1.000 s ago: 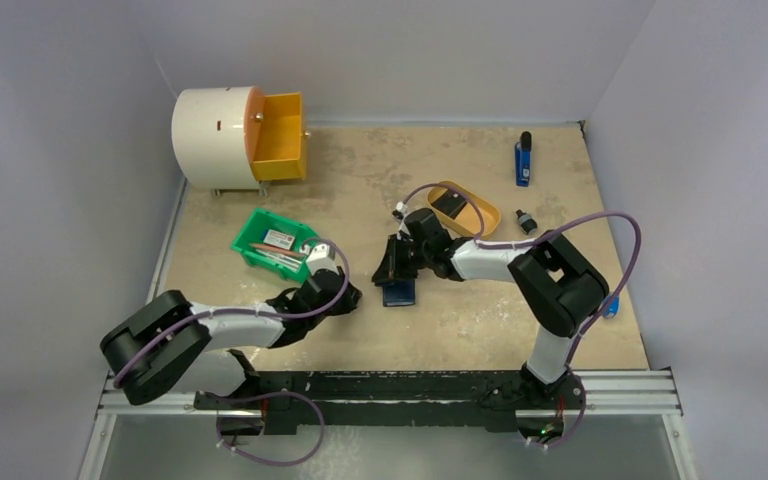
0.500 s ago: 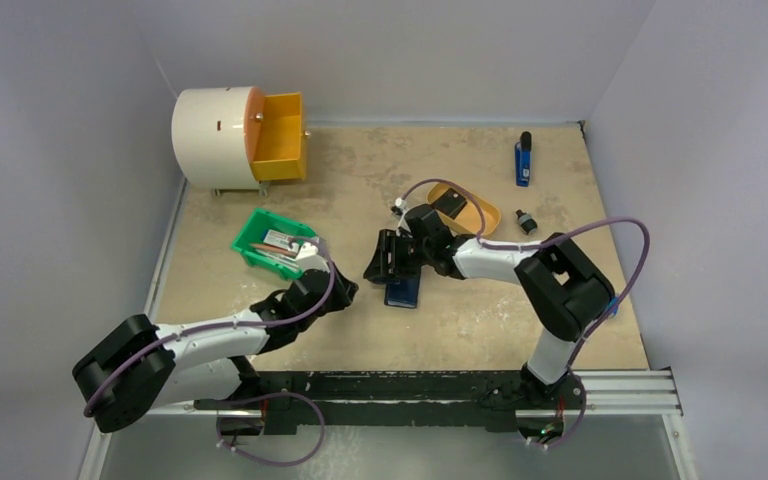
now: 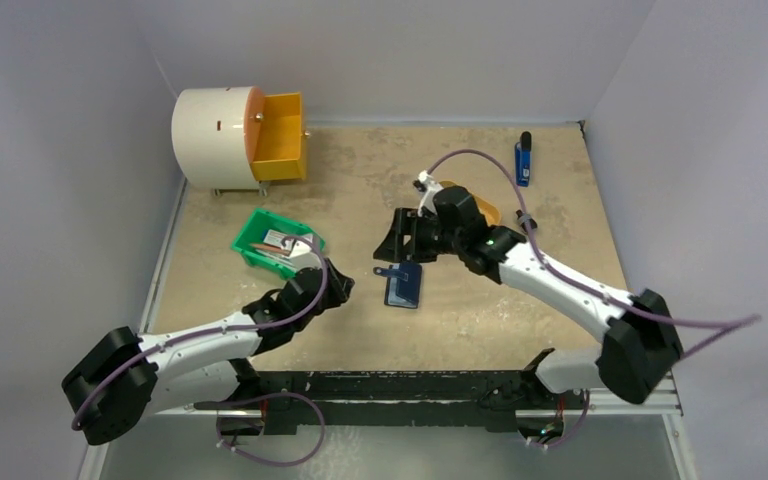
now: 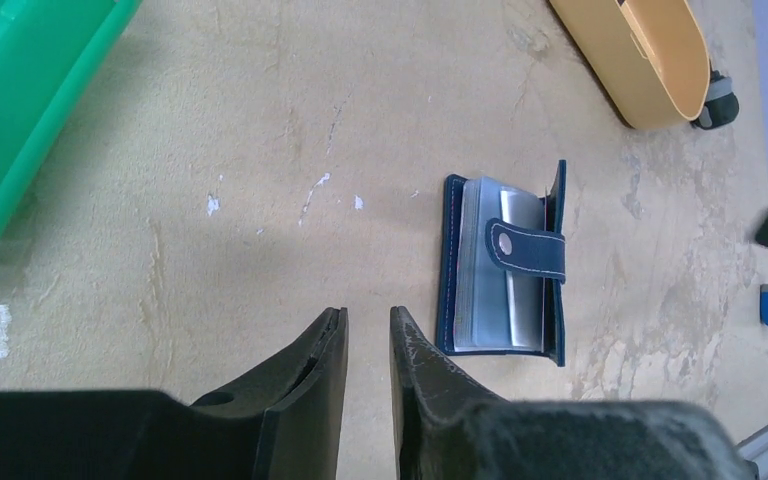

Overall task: Put the credit cards into the card holder
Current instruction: Close the card holder at the center of the board.

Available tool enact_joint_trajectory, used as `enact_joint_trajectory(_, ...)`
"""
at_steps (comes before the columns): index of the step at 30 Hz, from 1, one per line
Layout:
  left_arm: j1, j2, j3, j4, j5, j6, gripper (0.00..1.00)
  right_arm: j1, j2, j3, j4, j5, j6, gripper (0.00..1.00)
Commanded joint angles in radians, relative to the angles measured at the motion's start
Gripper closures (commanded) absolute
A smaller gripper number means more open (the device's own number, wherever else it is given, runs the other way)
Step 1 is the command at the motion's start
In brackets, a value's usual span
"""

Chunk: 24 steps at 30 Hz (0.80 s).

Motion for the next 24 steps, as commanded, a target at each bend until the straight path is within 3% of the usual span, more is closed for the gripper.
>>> enact_joint_trajectory(1,0.000,-0.001,0.055,-0.004,-0.034,0.021,0.78,-0.023,-0.169,-0.055,-0.190,0.243,-0.032,0.32)
enact_joint_trajectory(4,0.000,0.023,0.062,0.003,-0.037,0.018,0.78,-0.071,-0.217,-0.164,-0.214,0.257,-0.024,0.47)
enact_joint_trajectory(7,0.000,0.065,0.071,0.030,-0.039,0.015,0.78,-0.098,-0.206,-0.249,-0.142,0.204,-0.009,0.51)
enact_joint_trajectory(16,0.000,0.245,0.103,0.110,-0.008,0.013,0.81,-0.102,-0.010,-0.226,0.028,0.116,-0.028,0.39)
enact_joint_trajectory(24,0.000,0.315,0.088,0.185,0.058,0.005,0.82,-0.100,0.121,-0.177,0.054,0.151,-0.043,0.33)
